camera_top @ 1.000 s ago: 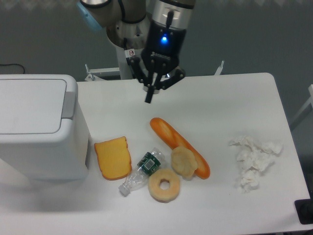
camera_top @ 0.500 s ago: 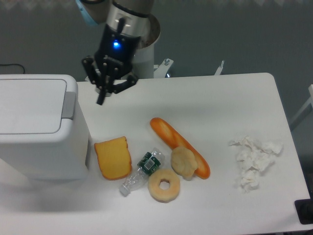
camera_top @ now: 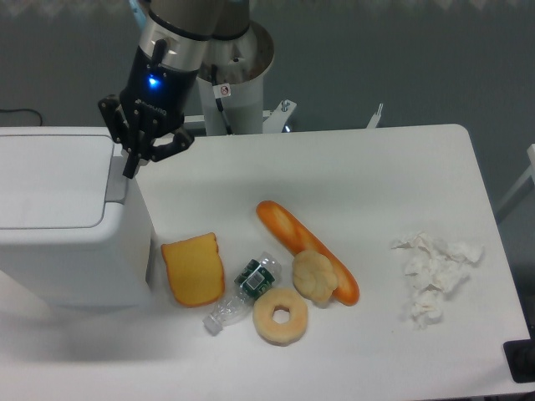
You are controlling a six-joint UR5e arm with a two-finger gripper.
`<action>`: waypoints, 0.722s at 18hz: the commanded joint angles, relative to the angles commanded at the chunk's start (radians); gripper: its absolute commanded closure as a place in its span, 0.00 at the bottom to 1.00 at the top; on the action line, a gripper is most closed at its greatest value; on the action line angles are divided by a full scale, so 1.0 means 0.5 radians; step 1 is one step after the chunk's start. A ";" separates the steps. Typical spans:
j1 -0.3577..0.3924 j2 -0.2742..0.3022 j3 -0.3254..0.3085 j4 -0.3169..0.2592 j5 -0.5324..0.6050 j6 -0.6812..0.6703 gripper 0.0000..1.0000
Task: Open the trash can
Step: 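Lower the gripper onto the bin lid and push it open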
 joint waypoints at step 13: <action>-0.015 -0.046 -0.015 0.012 0.012 0.012 0.89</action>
